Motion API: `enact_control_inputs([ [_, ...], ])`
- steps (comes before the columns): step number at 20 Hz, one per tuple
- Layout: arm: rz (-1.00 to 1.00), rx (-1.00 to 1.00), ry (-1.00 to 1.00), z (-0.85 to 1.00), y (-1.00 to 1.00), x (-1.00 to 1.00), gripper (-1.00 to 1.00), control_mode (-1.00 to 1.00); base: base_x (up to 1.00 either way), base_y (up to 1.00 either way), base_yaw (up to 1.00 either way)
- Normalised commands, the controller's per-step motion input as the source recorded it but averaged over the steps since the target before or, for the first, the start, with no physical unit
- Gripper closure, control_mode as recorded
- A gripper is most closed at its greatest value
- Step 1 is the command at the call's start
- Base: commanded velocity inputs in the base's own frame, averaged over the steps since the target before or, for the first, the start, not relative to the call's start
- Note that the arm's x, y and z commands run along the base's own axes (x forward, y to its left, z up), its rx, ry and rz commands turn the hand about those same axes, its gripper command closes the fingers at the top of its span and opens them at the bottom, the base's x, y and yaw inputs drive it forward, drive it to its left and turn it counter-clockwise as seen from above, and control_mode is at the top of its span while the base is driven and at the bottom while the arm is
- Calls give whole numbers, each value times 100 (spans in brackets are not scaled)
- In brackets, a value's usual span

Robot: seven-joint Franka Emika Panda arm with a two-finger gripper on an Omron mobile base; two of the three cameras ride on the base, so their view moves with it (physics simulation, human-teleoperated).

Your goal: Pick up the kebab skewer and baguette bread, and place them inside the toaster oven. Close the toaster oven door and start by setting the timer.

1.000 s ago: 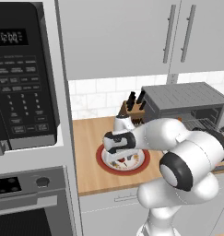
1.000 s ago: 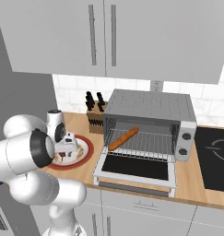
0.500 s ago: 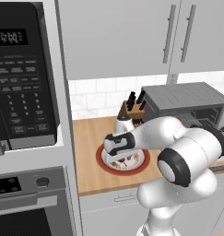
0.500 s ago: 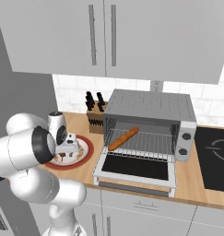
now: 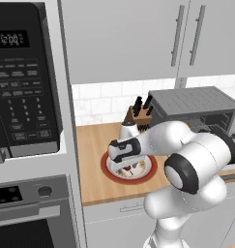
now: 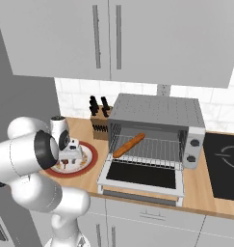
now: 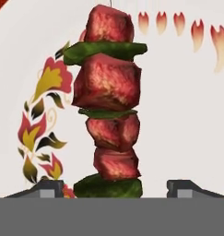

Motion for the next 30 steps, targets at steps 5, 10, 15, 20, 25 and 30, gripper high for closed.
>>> enact_control_inputs([
  [5,0,0,0,21,0,-11,100,-100,0,0,0],
  [10,0,1,0,80,-17,-22,100,-100,0,0,0],
  [15,0,4,-3,100,-52,-53,100,-100,0,0,0],
  [20,0,0,-1,100,-73,-34,100,-100,0,0,0],
  [25,-1,0,-2,88,-98,-14,100,-100,0,0,0],
  [30,-9,0,-2,57,-100,-2,100,-100,0,0,0],
])
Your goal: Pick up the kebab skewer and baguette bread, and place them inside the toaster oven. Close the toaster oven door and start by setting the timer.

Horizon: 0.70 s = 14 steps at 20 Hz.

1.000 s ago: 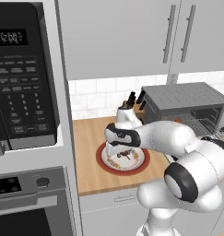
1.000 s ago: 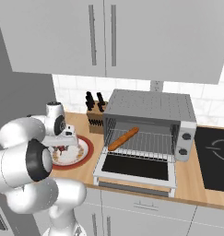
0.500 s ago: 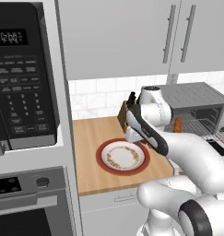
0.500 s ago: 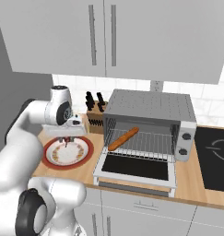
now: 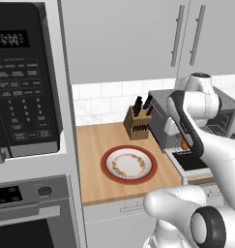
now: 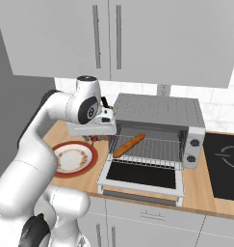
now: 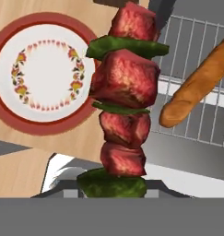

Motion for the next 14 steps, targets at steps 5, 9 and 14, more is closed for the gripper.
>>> enact_control_inputs([
  [5,-16,0,0,44,-100,0,100,-100,0,0,0],
  [9,-14,0,-1,33,-100,-4,100,-100,0,0,0],
  [14,-12,0,-3,7,-81,-1,100,-100,0,0,0],
])
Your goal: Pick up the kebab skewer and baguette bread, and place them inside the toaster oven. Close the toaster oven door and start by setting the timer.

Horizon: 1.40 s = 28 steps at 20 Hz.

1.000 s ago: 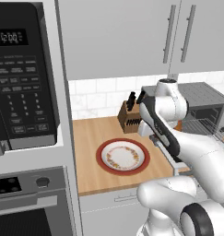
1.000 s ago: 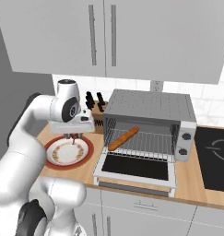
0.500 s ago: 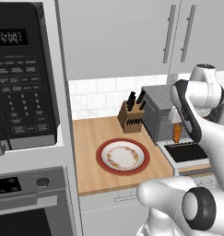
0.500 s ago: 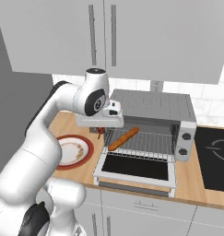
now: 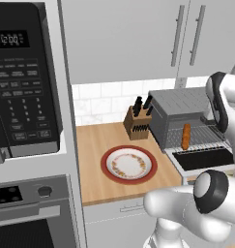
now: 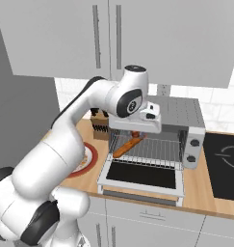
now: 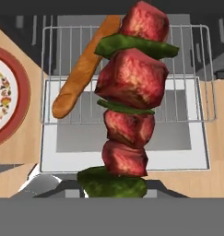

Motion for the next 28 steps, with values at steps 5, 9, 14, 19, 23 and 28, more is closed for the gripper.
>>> enact_control_inputs([
  [5,-6,0,-2,0,-38,0,100,-100,0,0,0],
  [9,-3,0,-2,0,-21,0,100,-100,0,0,0],
  [14,-1,1,-1,-33,0,-4,100,-100,0,0,0],
  [19,0,0,-3,-56,0,-10,100,-100,0,0,0],
  [23,0,0,-1,-46,3,6,100,-100,0,0,0],
  [28,0,2,0,-41,7,20,100,-100,0,0,0],
])
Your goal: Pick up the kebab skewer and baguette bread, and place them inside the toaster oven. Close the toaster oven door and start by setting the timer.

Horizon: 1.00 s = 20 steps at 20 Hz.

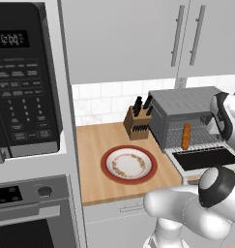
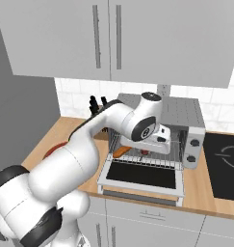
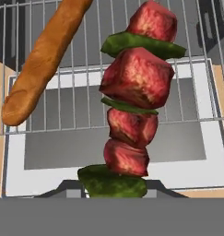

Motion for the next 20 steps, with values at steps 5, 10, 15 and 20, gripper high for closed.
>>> enact_control_inputs([
  [5,0,1,0,-43,5,20,100,-100,0,0,0],
  [10,0,2,0,-15,0,34,100,-100,0,0,0],
  [15,0,0,0,-28,0,18,100,-100,0,0,0],
  [20,0,0,0,-15,0,10,100,-100,0,0,0],
])
